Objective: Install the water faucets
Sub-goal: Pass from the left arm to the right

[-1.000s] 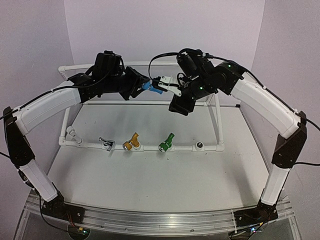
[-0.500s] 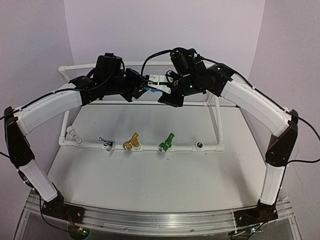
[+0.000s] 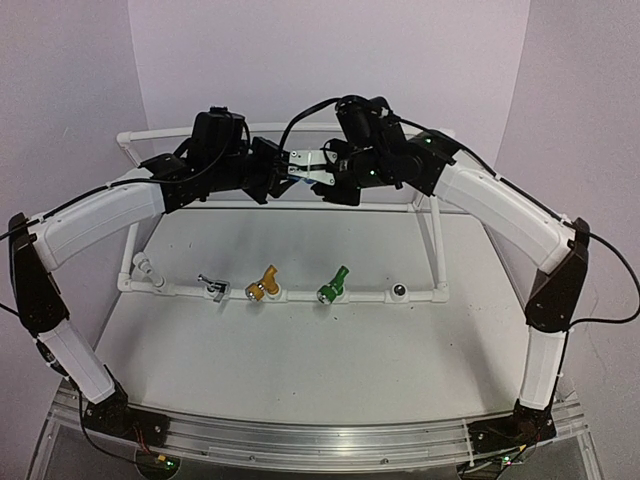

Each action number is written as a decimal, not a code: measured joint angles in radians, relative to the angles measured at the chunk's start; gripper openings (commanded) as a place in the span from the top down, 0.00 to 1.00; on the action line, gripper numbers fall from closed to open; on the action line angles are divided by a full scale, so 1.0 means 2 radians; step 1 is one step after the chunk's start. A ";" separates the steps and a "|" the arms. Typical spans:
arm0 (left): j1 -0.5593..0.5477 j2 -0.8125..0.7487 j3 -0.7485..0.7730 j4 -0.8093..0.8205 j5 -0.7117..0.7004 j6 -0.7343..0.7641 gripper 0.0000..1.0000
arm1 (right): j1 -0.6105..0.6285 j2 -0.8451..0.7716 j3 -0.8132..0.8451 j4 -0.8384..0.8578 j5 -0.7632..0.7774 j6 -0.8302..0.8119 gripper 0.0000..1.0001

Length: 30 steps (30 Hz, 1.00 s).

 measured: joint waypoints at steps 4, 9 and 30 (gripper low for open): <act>0.001 0.000 -0.004 0.007 0.000 -0.005 1.00 | 0.000 0.002 0.000 0.008 0.010 -0.011 0.69; 0.004 -0.004 -0.012 0.020 -0.001 -0.009 1.00 | 0.001 0.004 0.000 0.016 0.020 -0.012 0.60; 0.011 -0.023 -0.048 0.052 -0.013 -0.030 1.00 | -0.003 0.006 -0.033 0.083 0.013 -0.008 0.68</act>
